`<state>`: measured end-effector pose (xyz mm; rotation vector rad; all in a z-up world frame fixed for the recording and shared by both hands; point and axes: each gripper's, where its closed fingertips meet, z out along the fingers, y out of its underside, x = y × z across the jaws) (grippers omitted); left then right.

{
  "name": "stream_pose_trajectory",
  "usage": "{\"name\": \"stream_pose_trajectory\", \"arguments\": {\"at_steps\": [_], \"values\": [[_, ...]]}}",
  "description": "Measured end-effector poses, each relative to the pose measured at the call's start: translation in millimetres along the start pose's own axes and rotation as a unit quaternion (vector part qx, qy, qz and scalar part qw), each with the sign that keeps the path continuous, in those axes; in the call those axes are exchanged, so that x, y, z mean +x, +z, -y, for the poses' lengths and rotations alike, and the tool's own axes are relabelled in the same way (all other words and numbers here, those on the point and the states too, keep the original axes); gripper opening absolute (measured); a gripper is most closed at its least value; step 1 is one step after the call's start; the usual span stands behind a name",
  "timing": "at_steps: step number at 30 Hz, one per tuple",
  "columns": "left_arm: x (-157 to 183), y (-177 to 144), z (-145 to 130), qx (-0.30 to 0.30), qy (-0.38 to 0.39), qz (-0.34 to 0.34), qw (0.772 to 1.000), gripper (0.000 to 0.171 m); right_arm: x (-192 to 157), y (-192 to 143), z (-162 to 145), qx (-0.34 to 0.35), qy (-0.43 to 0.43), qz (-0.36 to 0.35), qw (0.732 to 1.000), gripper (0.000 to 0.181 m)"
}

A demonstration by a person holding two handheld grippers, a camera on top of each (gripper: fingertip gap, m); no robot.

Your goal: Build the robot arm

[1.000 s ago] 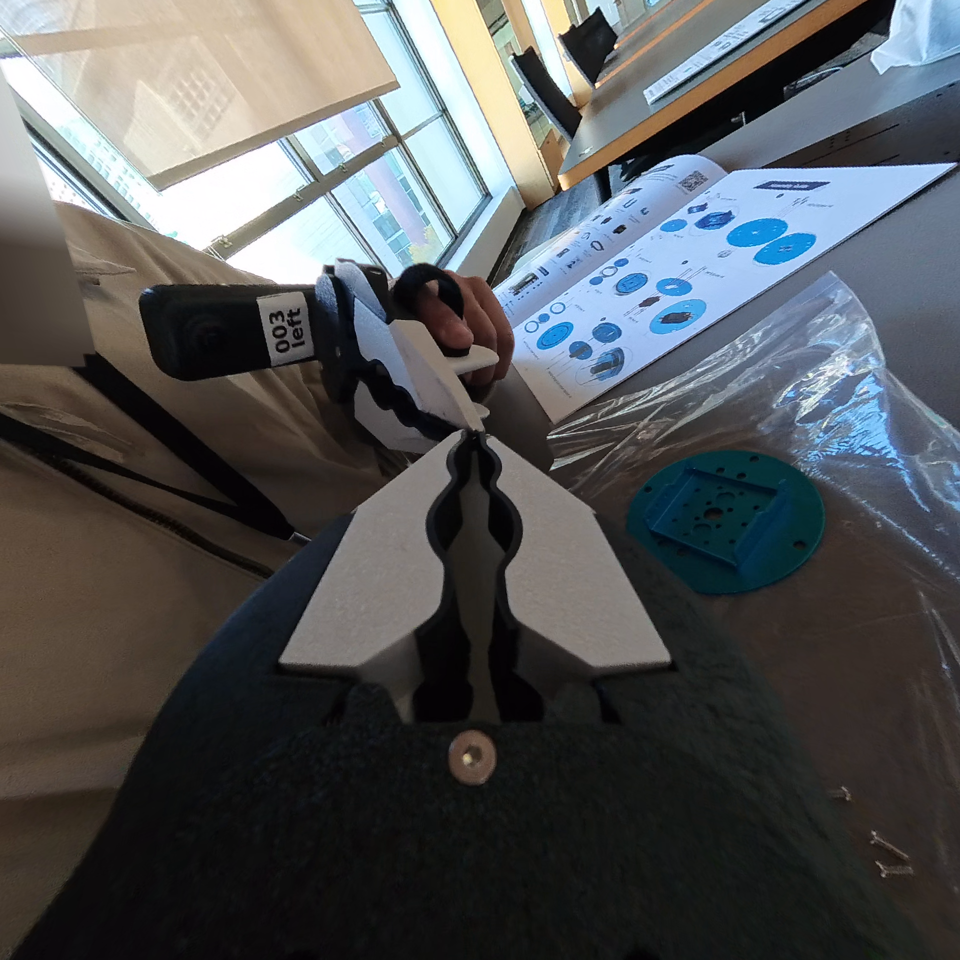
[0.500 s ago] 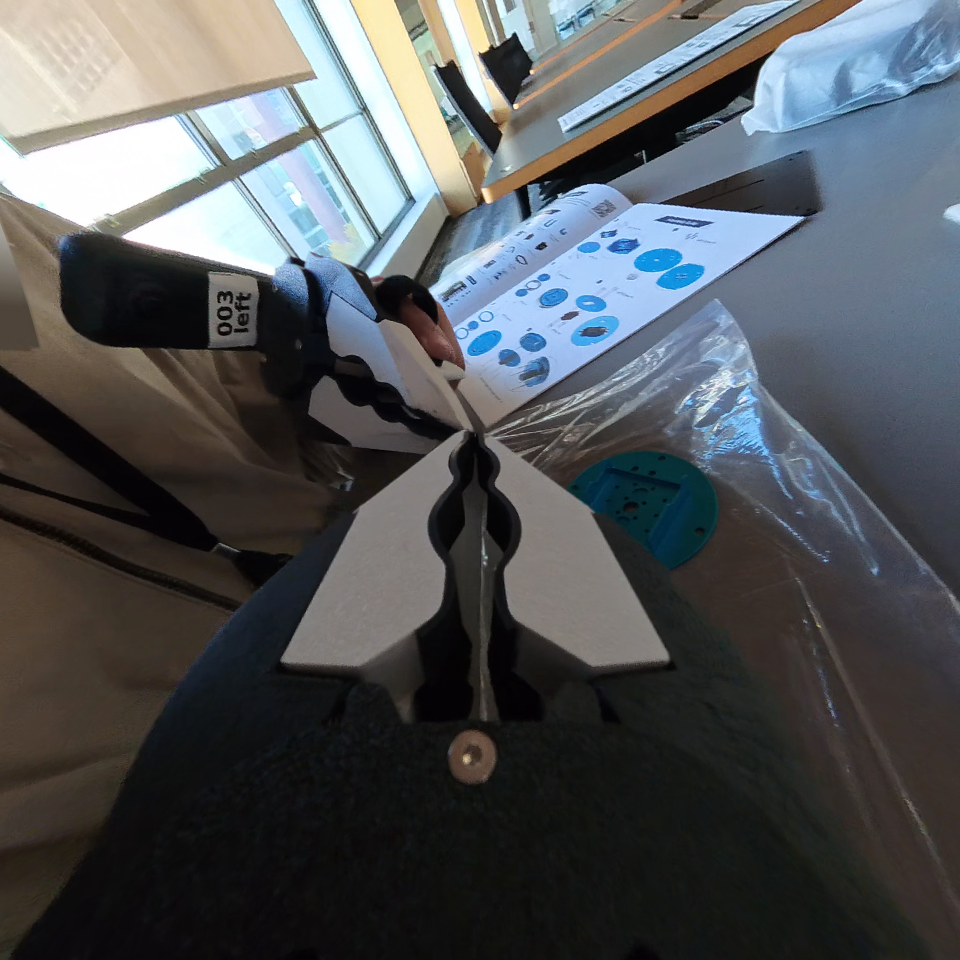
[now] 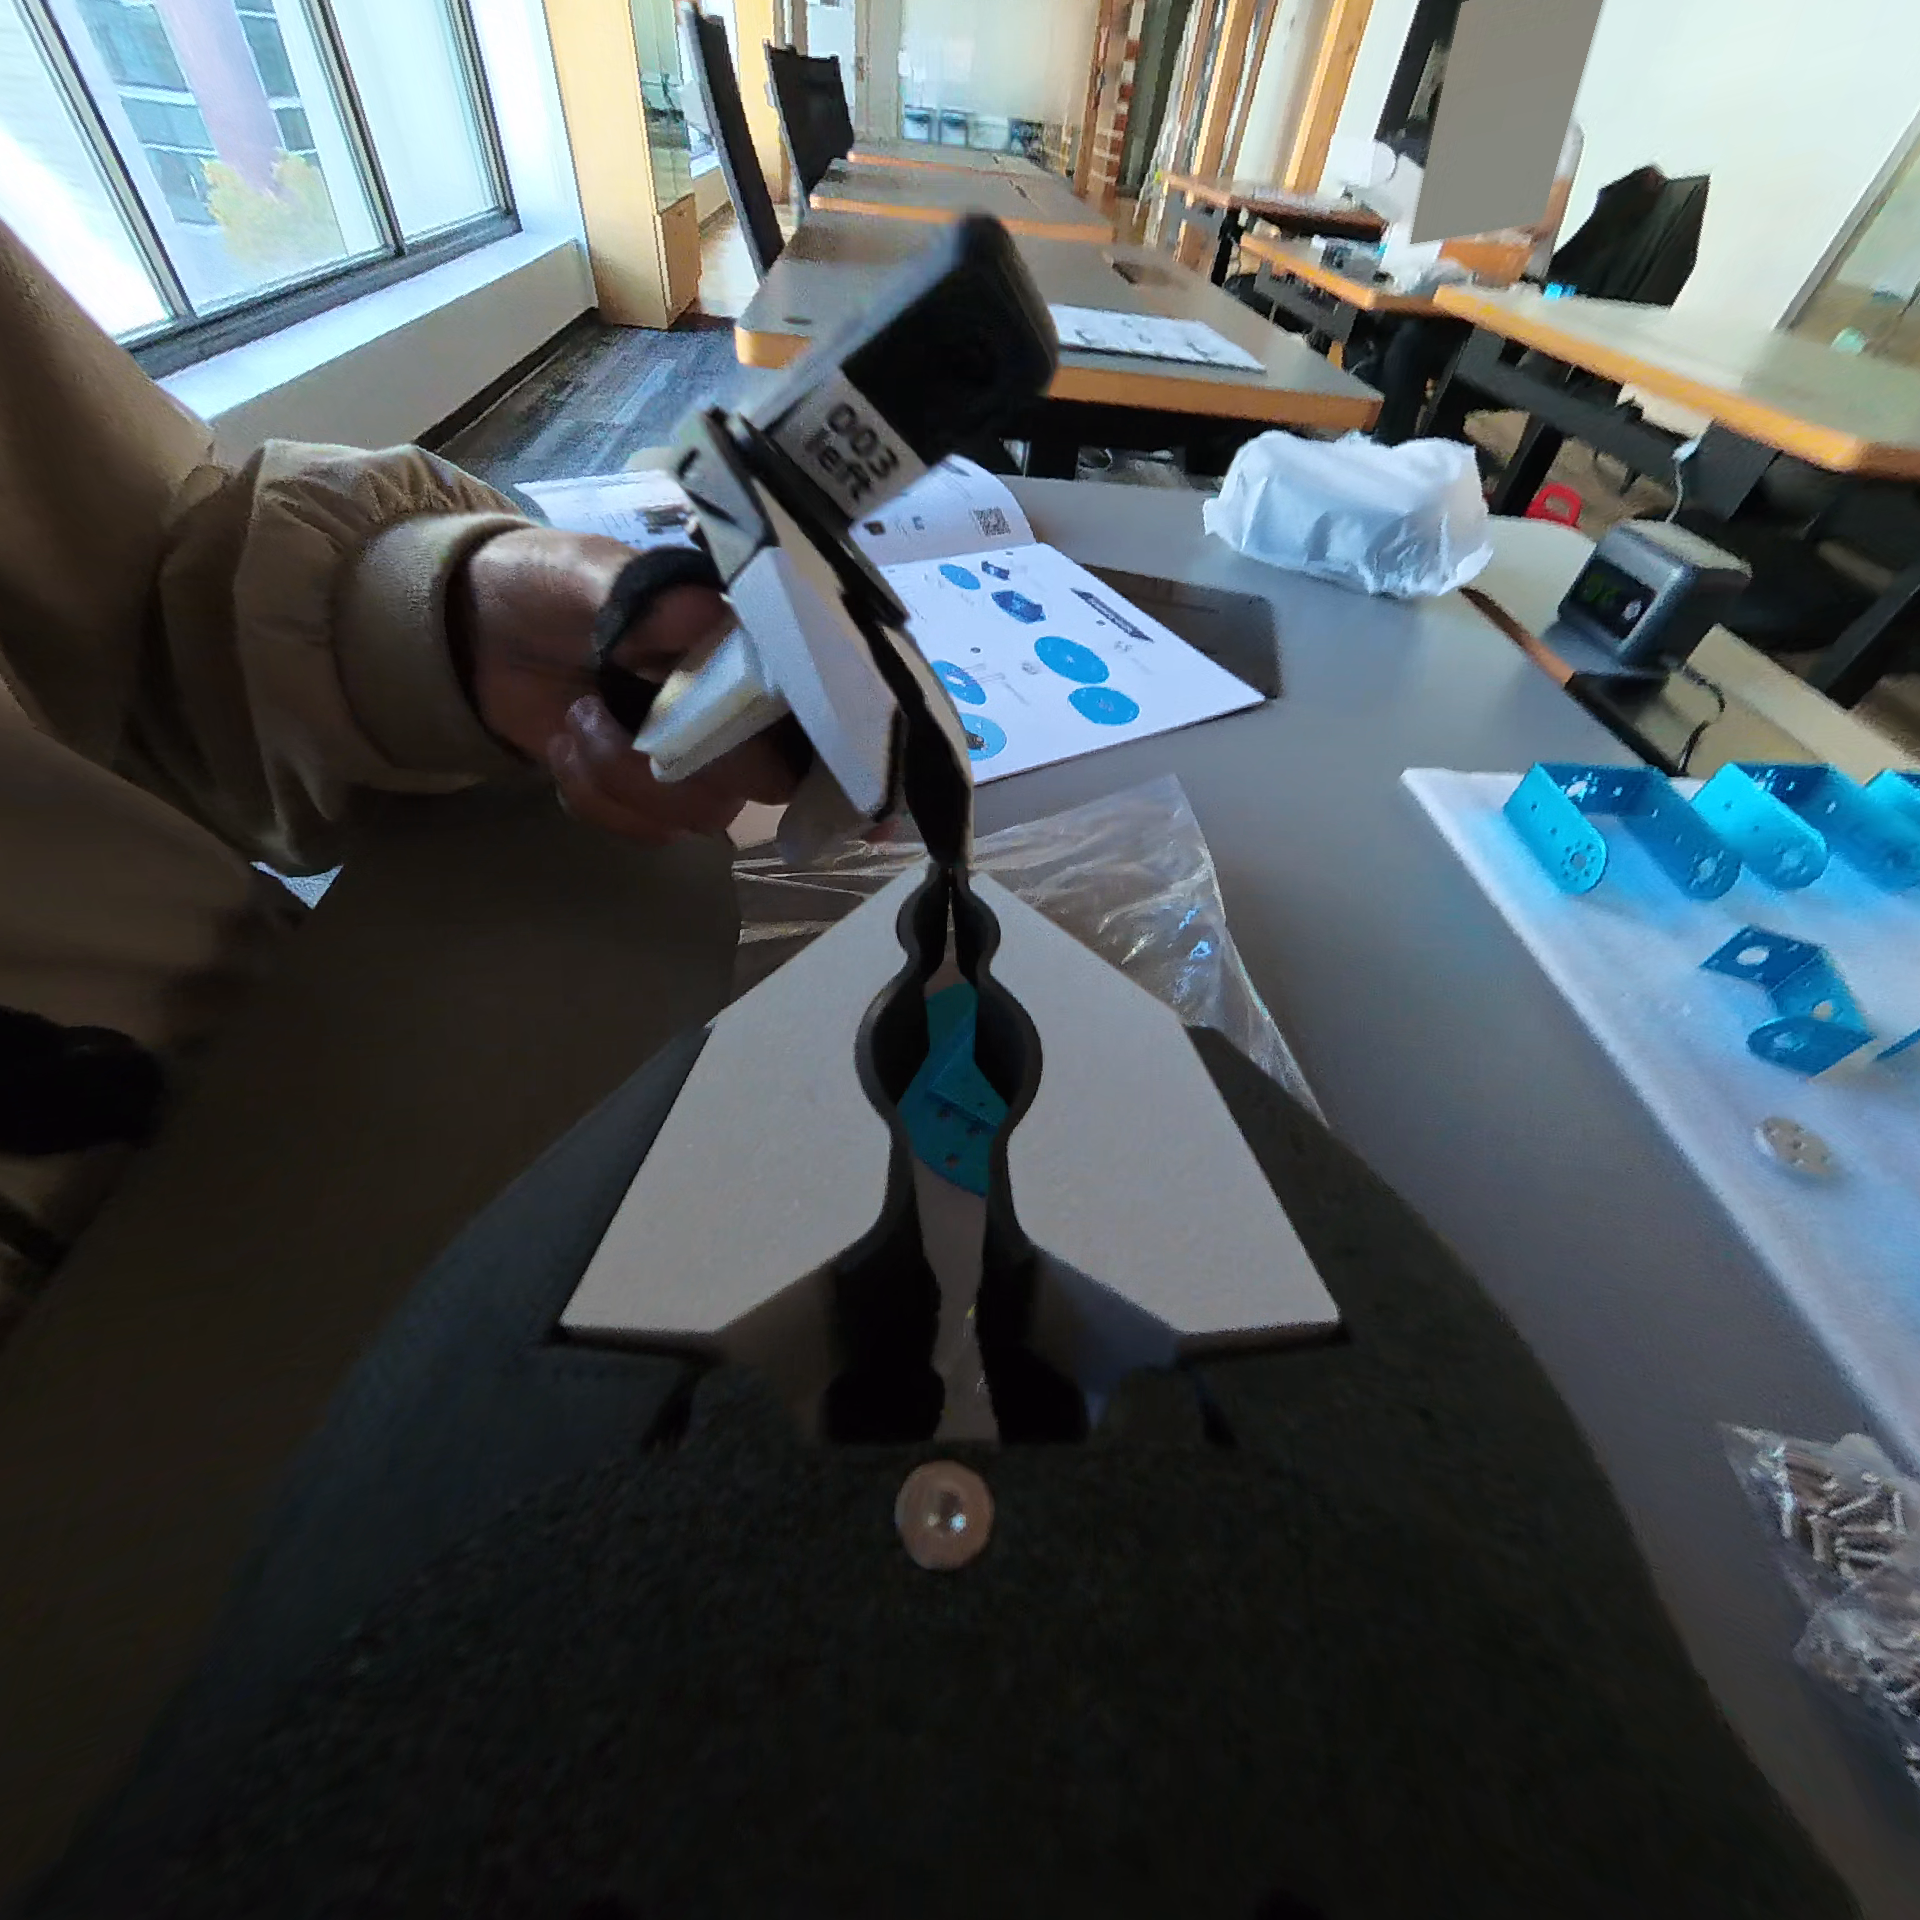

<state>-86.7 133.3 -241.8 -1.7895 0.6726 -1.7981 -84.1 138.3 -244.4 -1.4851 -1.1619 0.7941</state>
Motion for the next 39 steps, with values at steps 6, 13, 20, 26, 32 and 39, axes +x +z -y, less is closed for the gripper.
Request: {"name": "stream_pose_trajectory", "arguments": {"at_steps": [6,13,20,26,32,39], "values": [[11,3,-1,0.006,-0.082,-0.084,0.993,0.009,-6,1,7,0.012,-0.034,-0.004,0.999,0.000],[11,4,-2,0.008,-0.086,-0.090,0.992,0.000,-7,0,8,0.019,-0.029,0.004,0.999,0.000],[16,2,-3,0.007,-0.032,-0.090,0.995,0.000,-11,-1,11,0.033,0.007,0.028,0.999,0.000],[19,0,-6,-0.012,0.096,-0.051,0.994,0.000,-18,-8,16,0.063,0.171,0.134,0.974,0.010],[34,-3,-16,-0.049,0.276,-0.015,0.960,0.000,-36,-11,18,0.064,0.321,0.268,0.906,0.008],[43,-4,-42,-0.121,0.355,-0.024,0.927,0.000,-61,-15,6,0.006,0.313,0.331,0.890,0.008]]}}
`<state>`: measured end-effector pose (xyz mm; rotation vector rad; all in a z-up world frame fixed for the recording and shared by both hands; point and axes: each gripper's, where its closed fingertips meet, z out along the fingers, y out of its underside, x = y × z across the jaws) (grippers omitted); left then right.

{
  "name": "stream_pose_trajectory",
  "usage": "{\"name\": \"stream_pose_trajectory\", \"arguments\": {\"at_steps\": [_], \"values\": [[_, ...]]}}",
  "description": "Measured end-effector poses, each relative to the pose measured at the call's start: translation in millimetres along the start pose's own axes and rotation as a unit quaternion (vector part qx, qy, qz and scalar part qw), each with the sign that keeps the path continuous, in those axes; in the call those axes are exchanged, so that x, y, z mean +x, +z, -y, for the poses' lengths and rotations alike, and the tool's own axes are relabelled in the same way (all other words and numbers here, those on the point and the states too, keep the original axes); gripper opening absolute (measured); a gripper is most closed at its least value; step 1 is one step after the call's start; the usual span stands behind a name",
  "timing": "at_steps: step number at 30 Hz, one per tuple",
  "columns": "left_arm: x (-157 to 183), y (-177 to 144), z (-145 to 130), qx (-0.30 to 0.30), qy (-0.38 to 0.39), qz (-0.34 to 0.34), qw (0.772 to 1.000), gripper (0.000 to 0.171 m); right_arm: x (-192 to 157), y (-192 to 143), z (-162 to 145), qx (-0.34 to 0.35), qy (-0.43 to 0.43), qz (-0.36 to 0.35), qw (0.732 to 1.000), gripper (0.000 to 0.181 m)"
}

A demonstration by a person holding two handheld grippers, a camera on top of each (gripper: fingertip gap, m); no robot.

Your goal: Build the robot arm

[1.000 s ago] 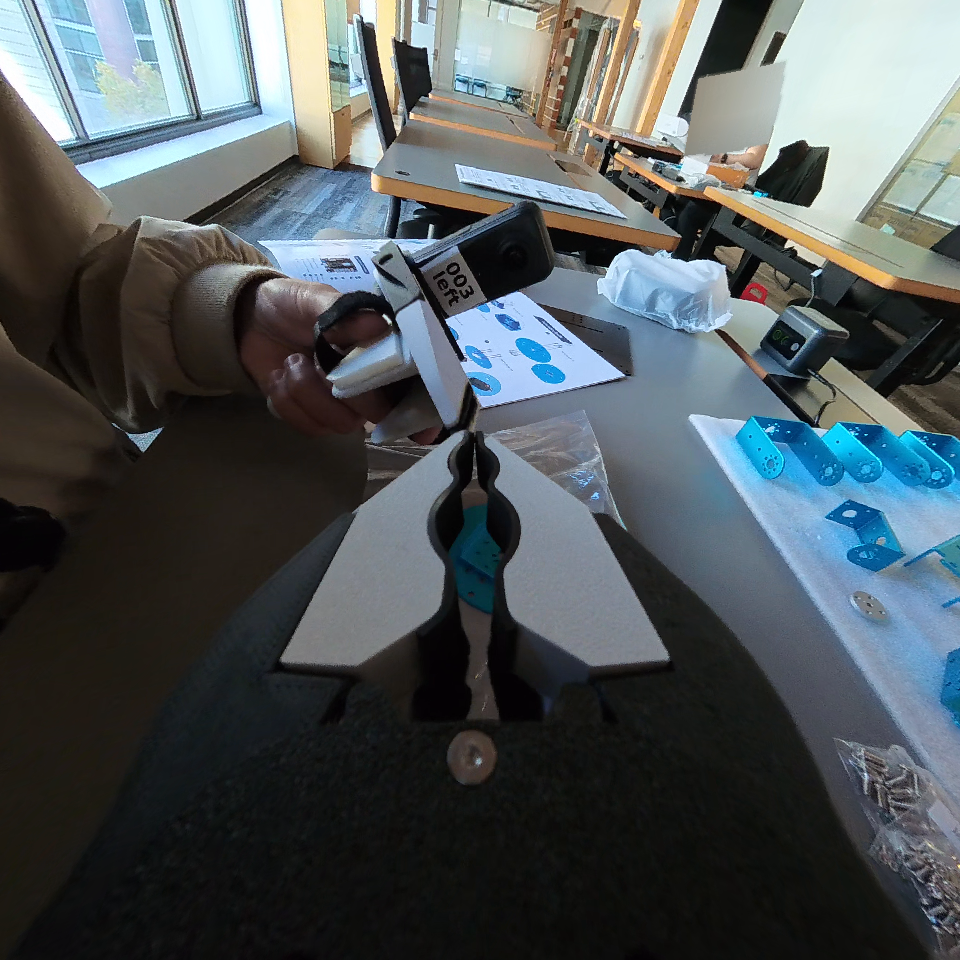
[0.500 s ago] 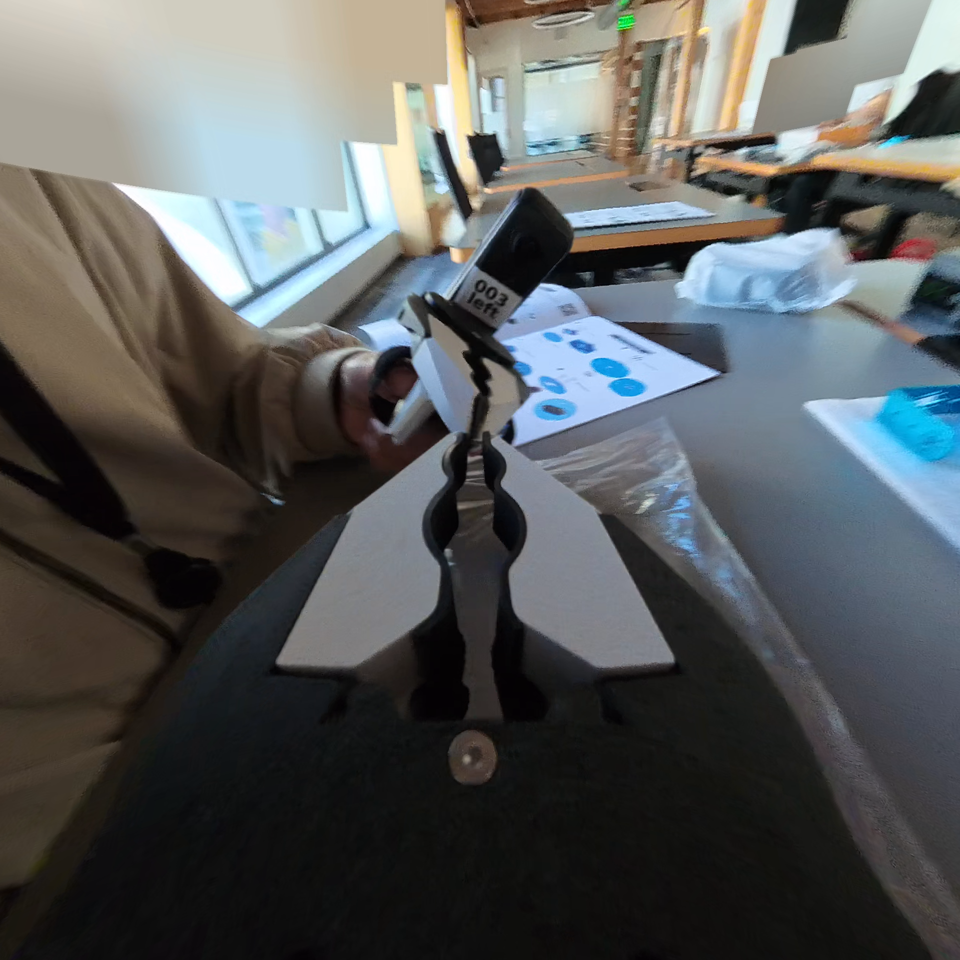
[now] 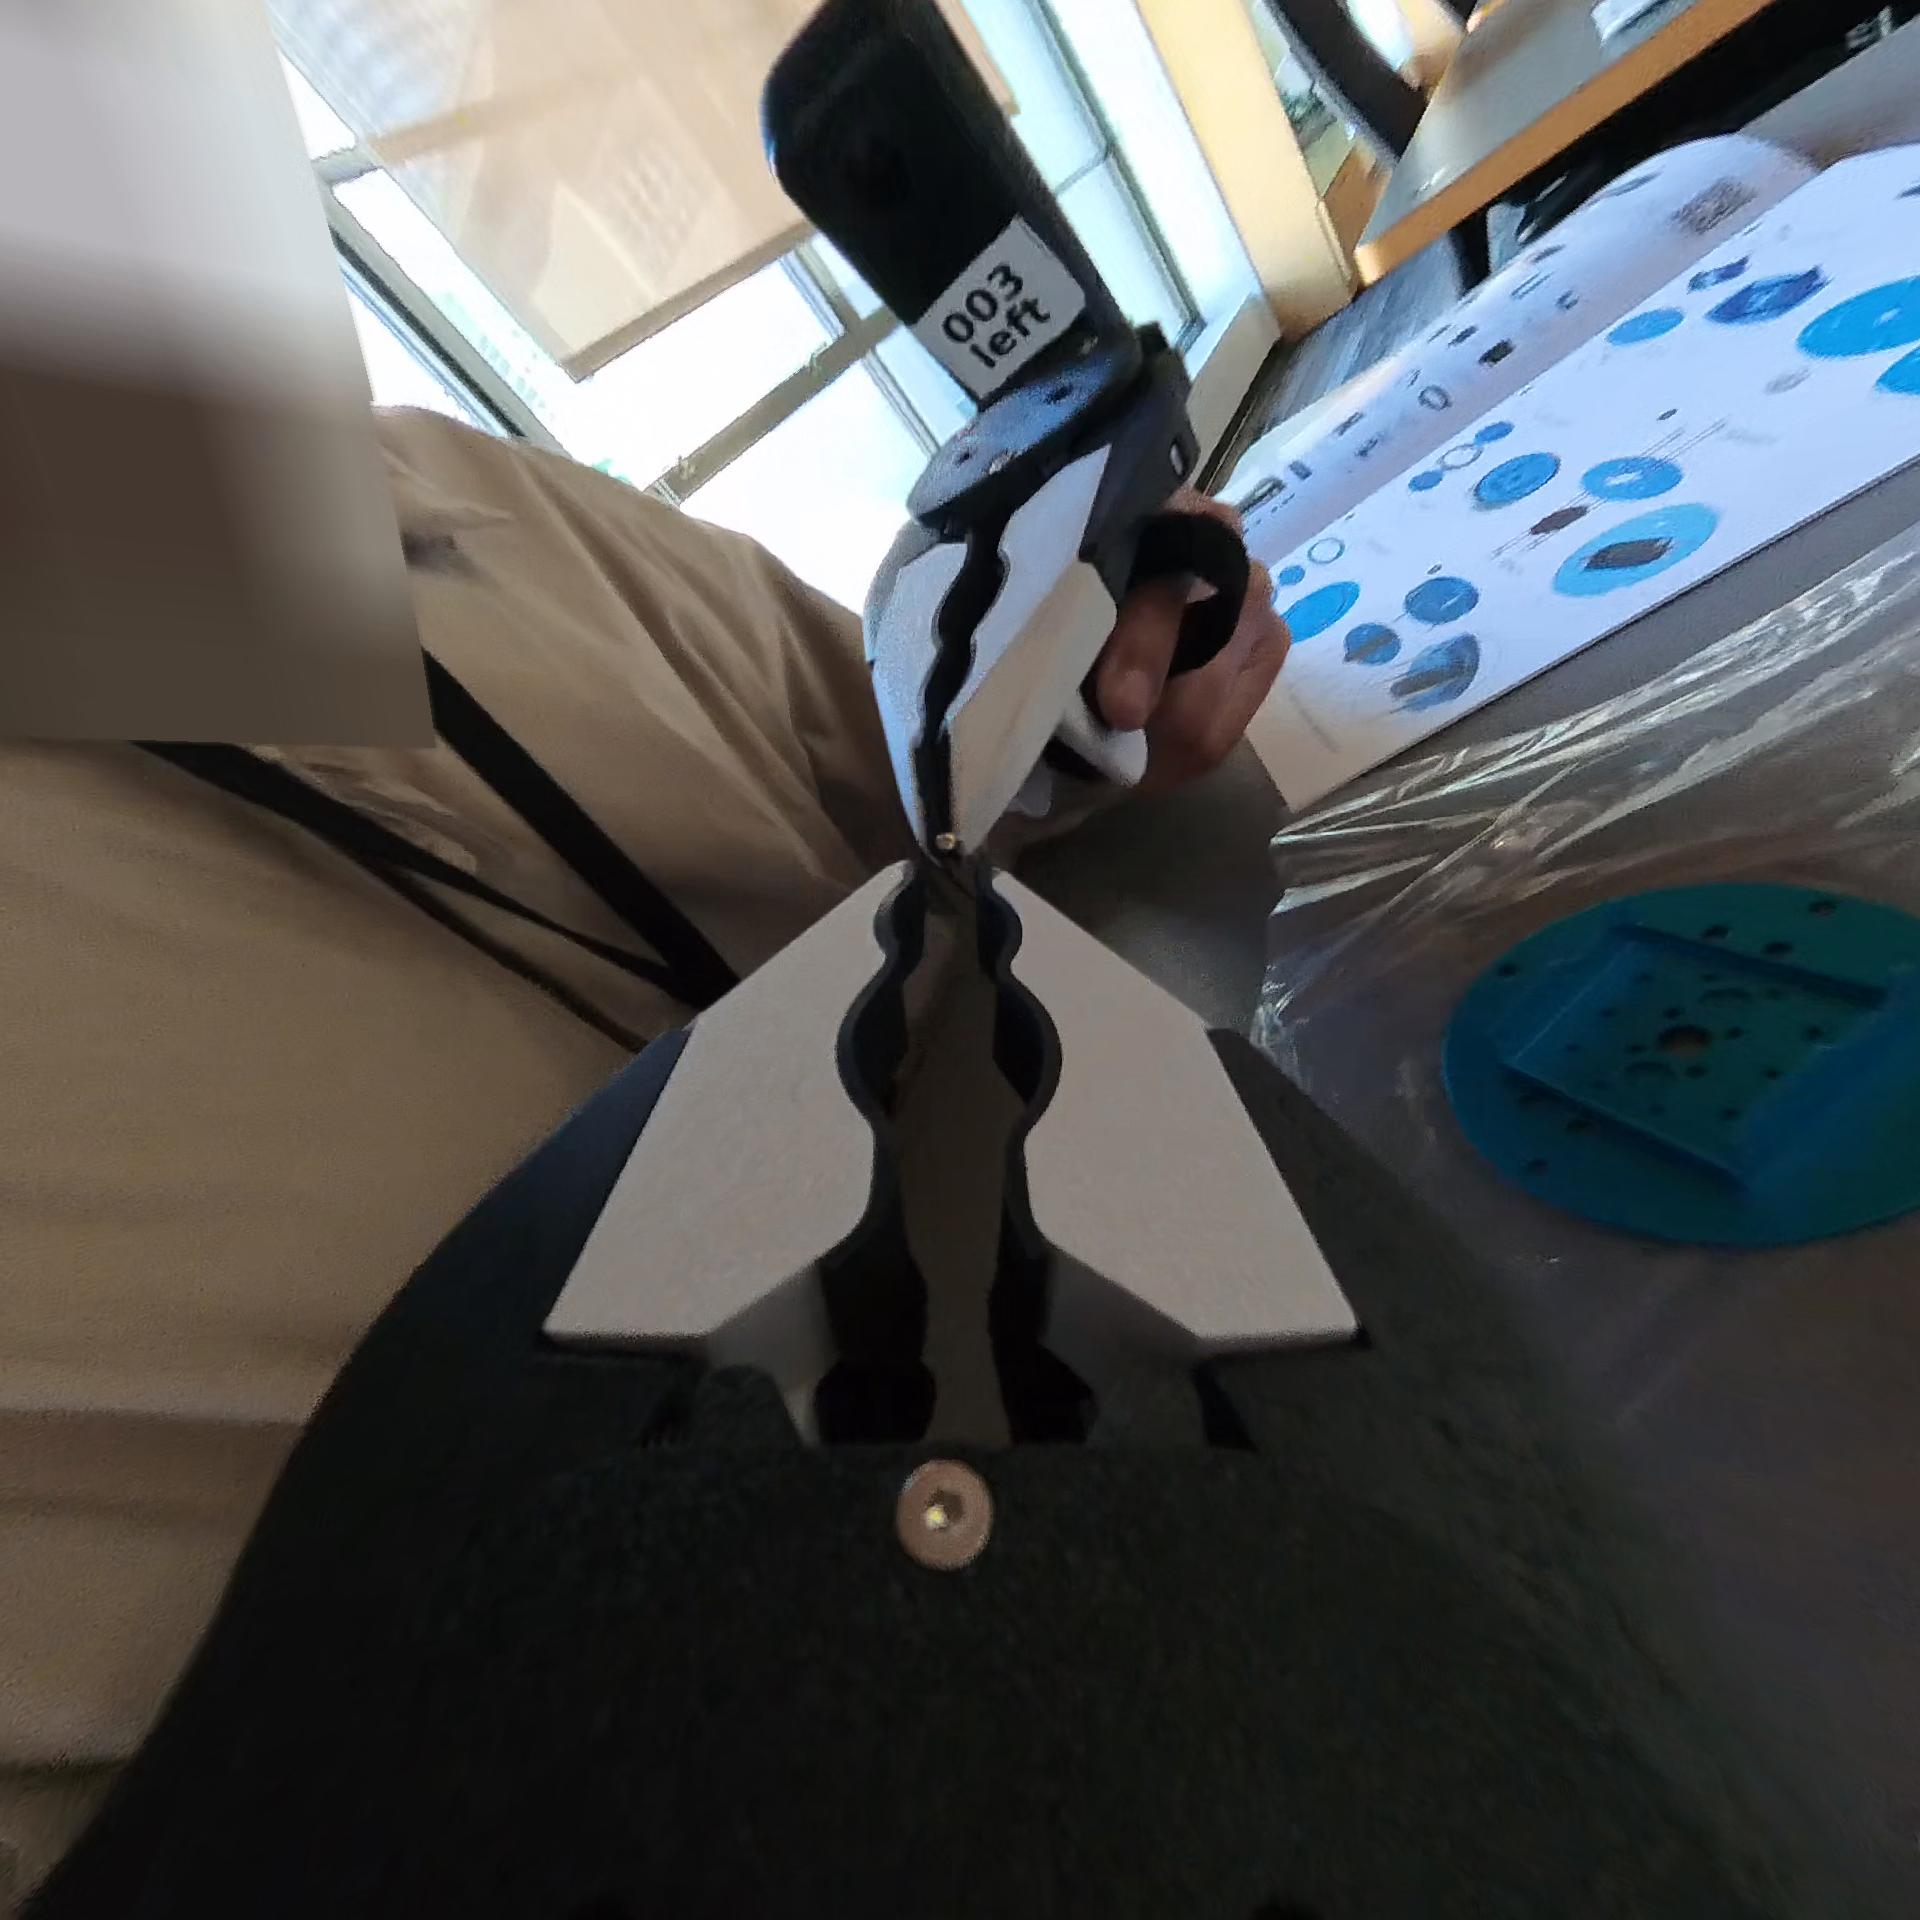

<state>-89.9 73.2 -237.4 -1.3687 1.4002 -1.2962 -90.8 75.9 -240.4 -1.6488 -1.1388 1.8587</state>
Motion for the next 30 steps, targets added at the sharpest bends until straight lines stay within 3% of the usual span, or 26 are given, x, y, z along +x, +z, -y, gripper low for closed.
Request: {"name": "stream_pose_trajectory", "arguments": {"at_steps": [5,30], "values": [[6,4,-14,-0.050,0.020,-0.007,0.999,0.000,3,0,-5,-0.022,-0.015,-0.020,0.999,0.006],[10,12,-24,-0.076,0.023,-0.014,0.997,0.000,3,5,-25,-0.078,-0.019,-0.025,0.996,0.002]]}}
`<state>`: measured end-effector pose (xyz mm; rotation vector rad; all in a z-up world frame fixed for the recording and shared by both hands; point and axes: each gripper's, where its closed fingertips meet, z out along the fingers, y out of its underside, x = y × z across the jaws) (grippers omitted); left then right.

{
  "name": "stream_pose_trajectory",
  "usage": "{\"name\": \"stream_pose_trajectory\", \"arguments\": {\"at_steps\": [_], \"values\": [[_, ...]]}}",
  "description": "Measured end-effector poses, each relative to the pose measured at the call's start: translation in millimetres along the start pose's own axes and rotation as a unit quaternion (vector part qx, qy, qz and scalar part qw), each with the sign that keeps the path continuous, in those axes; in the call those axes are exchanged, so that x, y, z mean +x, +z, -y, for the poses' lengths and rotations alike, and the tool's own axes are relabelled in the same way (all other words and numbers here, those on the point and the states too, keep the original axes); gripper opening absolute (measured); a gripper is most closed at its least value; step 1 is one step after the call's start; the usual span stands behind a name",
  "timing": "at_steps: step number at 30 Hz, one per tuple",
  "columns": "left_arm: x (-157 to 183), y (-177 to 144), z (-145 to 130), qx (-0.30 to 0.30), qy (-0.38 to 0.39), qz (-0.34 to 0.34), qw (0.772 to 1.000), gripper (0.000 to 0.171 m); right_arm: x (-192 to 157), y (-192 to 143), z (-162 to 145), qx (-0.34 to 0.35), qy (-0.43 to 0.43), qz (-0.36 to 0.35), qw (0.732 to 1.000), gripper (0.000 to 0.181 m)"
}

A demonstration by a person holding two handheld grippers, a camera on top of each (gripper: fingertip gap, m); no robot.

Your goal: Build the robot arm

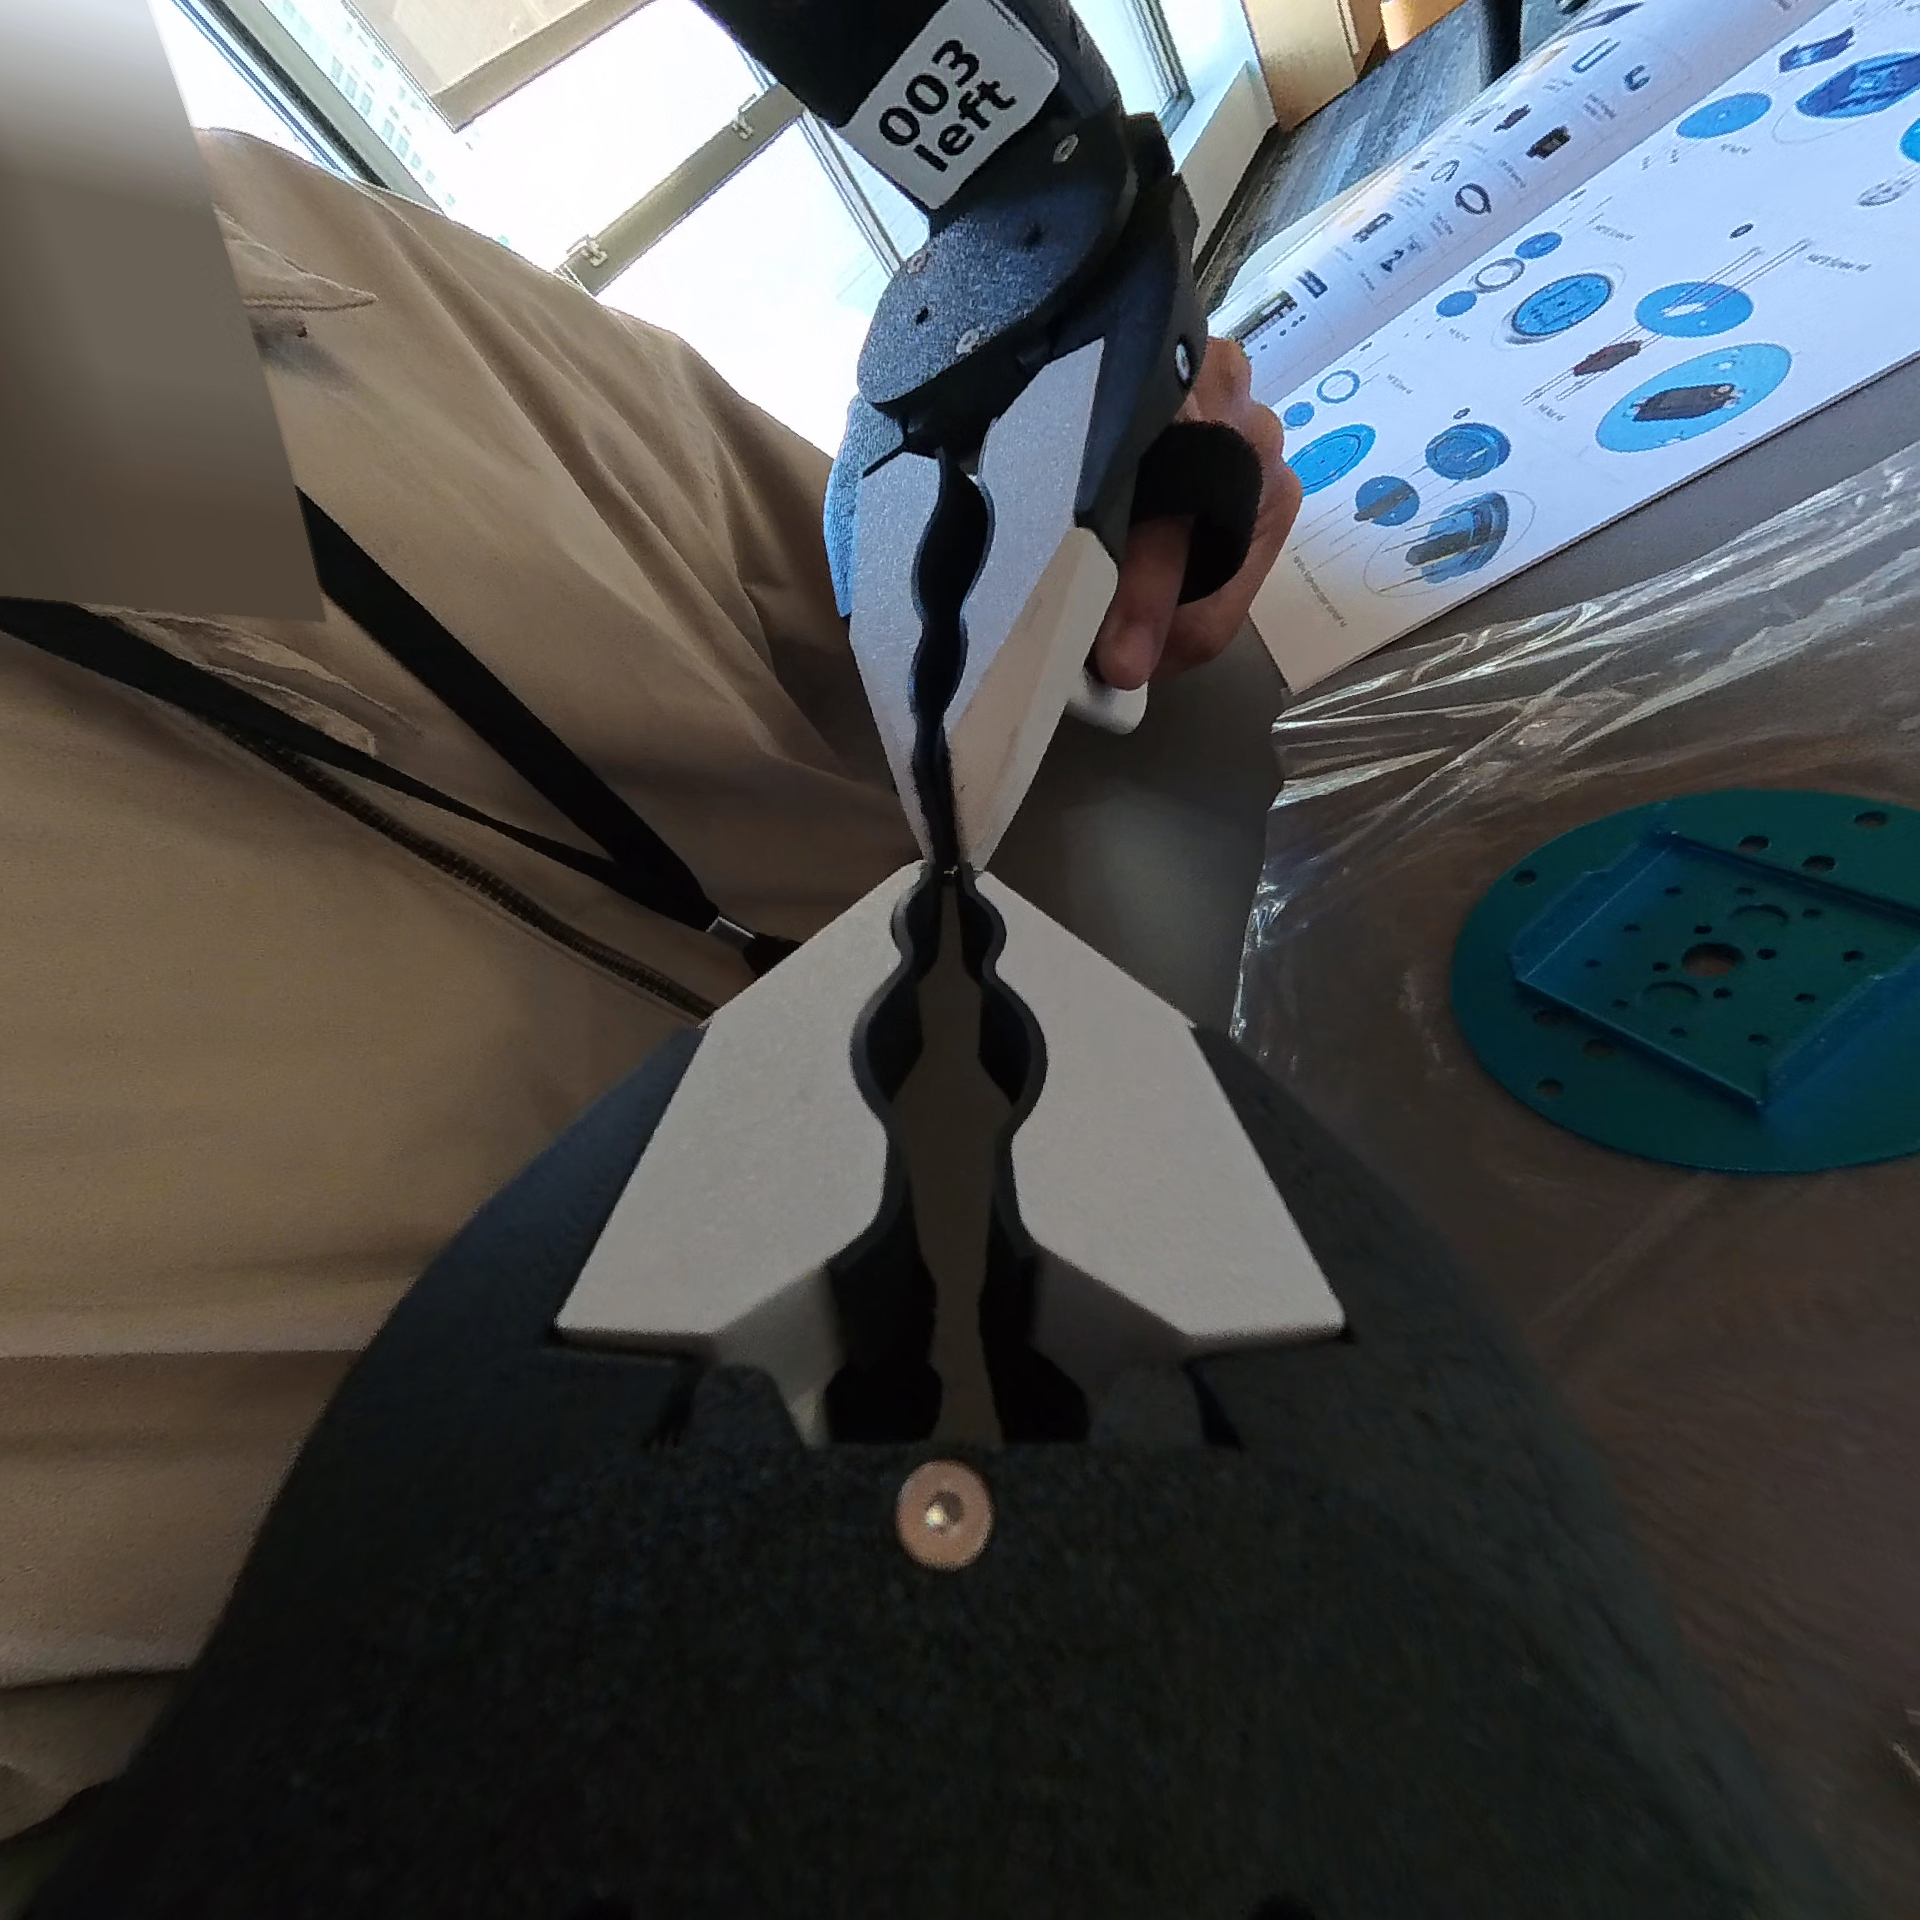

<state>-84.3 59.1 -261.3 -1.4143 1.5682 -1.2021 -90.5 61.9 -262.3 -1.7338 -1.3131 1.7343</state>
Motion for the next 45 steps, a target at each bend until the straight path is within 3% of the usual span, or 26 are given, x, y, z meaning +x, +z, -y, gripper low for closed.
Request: {"name": "stream_pose_trajectory", "arguments": {"at_steps": [5,8,12,15,18,23,26,31,34,45], "values": [[-10,0,-5,-0.005,-0.018,0.028,0.999,0.001,9,-4,1,-0.002,-0.013,-0.036,0.999,0.001],[-25,-7,-11,-0.012,-0.055,0.066,0.996,0.032,35,-14,-3,-0.030,-0.028,-0.133,0.990,0.002],[-78,-24,-40,-0.067,-0.113,0.240,0.962,0.047,77,-35,4,-0.089,-0.085,-0.321,0.939,0.002],[-93,-23,-55,-0.097,-0.131,0.295,0.942,0.056,90,-36,7,-0.151,-0.113,-0.371,0.909,0.002],[-99,-16,-61,-0.110,-0.132,0.317,0.933,0.056,103,-35,6,-0.208,-0.117,-0.376,0.895,0.002],[-110,-16,-68,-0.122,-0.121,0.354,0.919,0.056,113,-23,5,-0.246,-0.132,-0.347,0.895,0.002],[-109,-12,-70,-0.126,-0.132,0.340,0.922,0.055,117,-18,3,-0.260,-0.146,-0.342,0.891,0.002],[-105,-6,-73,-0.135,-0.140,0.318,0.928,0.053,118,-15,-3,-0.261,-0.119,-0.308,0.907,0.001],[-105,-6,-75,-0.144,-0.134,0.322,0.926,0.041,115,-13,-5,-0.270,-0.119,-0.298,0.908,0.002],[-104,-8,-77,-0.147,-0.134,0.322,0.926,0.041,121,-10,-16,-0.309,-0.109,-0.296,0.897,0.002]]}}
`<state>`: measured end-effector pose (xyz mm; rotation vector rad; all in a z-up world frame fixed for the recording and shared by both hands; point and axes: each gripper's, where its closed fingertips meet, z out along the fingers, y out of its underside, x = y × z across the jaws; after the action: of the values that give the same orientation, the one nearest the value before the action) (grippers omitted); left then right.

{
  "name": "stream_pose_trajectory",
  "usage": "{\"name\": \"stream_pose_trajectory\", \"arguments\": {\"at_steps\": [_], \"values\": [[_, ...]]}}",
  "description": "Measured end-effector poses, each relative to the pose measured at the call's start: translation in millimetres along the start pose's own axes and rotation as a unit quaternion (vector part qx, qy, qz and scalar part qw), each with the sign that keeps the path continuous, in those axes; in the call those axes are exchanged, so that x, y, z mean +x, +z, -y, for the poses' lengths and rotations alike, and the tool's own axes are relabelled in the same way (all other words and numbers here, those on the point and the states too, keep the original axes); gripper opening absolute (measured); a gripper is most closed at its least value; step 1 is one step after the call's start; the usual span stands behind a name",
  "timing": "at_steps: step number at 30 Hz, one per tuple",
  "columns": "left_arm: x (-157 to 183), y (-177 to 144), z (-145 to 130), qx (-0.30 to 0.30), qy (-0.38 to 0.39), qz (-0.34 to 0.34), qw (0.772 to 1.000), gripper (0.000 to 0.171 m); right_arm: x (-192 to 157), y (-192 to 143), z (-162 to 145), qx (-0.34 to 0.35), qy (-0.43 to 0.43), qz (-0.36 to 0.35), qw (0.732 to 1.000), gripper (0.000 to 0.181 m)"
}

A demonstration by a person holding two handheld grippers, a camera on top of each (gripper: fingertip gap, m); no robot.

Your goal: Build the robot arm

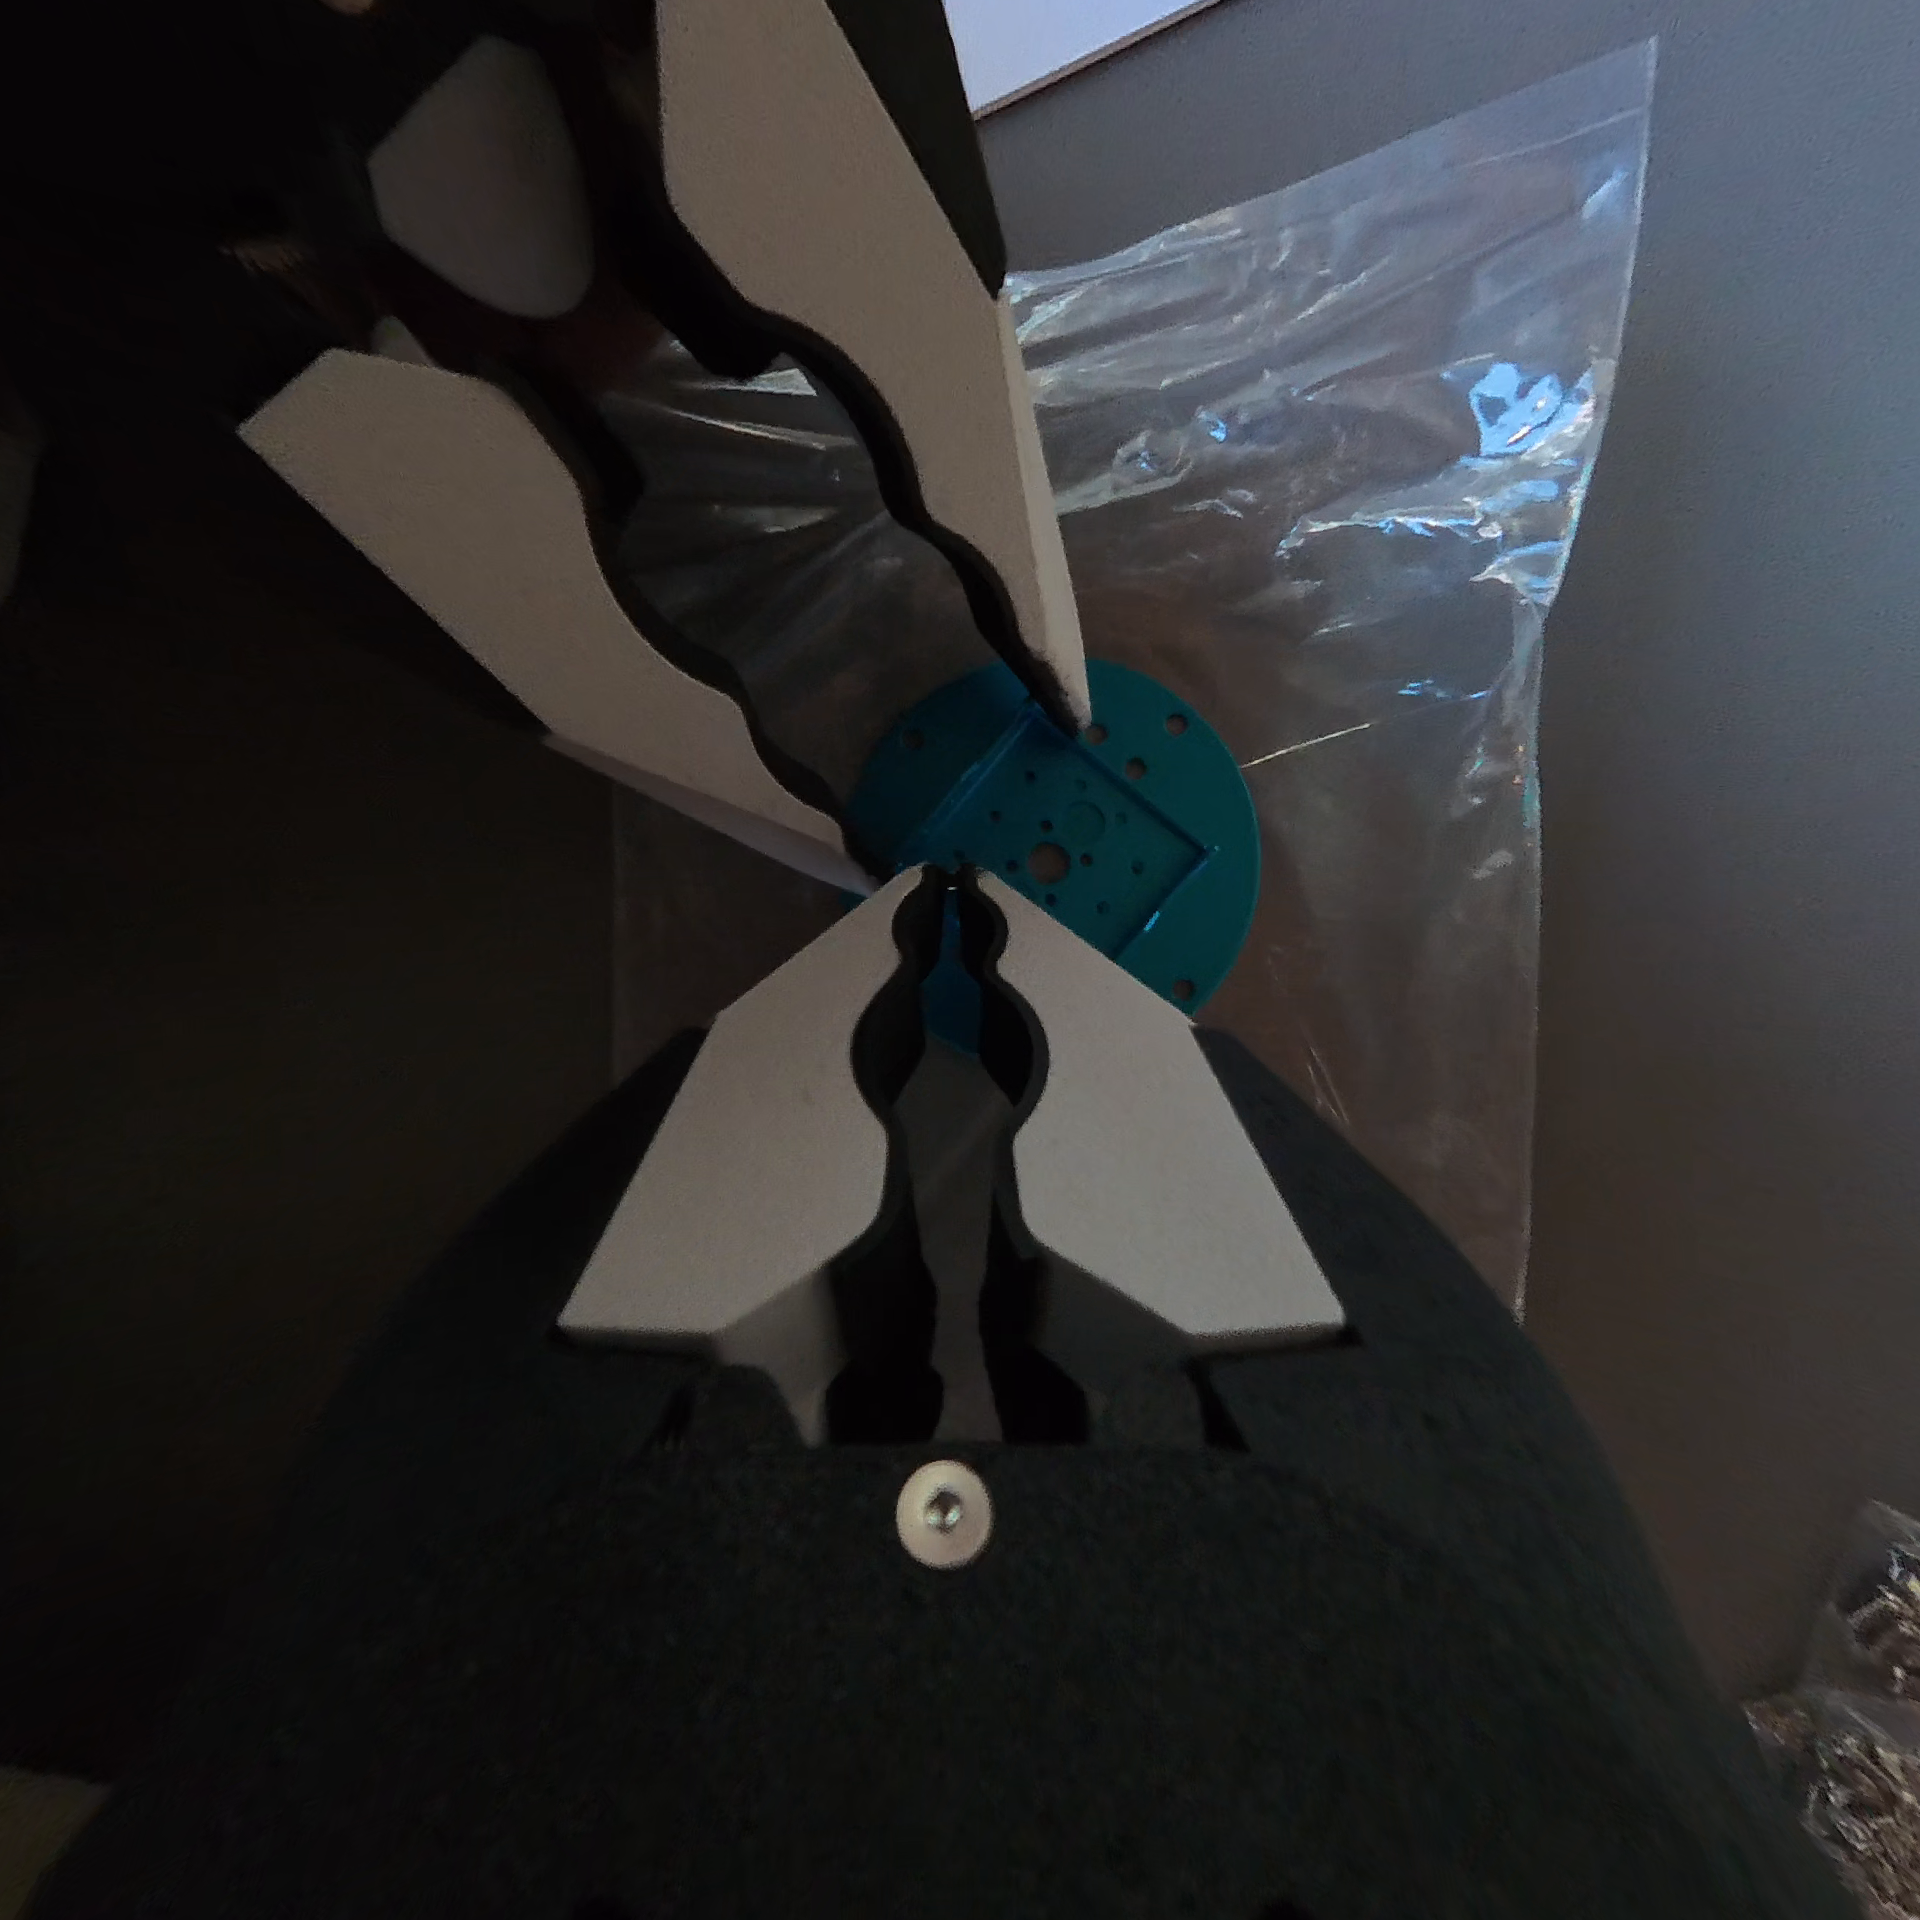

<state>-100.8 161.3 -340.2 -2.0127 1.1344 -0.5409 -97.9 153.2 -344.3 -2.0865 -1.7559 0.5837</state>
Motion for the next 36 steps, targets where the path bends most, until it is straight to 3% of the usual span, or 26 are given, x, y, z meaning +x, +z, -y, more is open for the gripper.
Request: {"name": "stream_pose_trajectory", "arguments": {"at_steps": [17,36], "values": [[-0.5,0.2,-1.0,-0.003,0.008,0.007,1.000,0.041,1.4,3.0,1.1,-0.031,-0.008,0.000,0.999,0.002],[-0.5,0.3,-0.9,-0.003,0.008,0.006,1.000,0.041,2.8,0.7,5.0,-0.017,-0.018,-0.010,1.000,0.005]]}}
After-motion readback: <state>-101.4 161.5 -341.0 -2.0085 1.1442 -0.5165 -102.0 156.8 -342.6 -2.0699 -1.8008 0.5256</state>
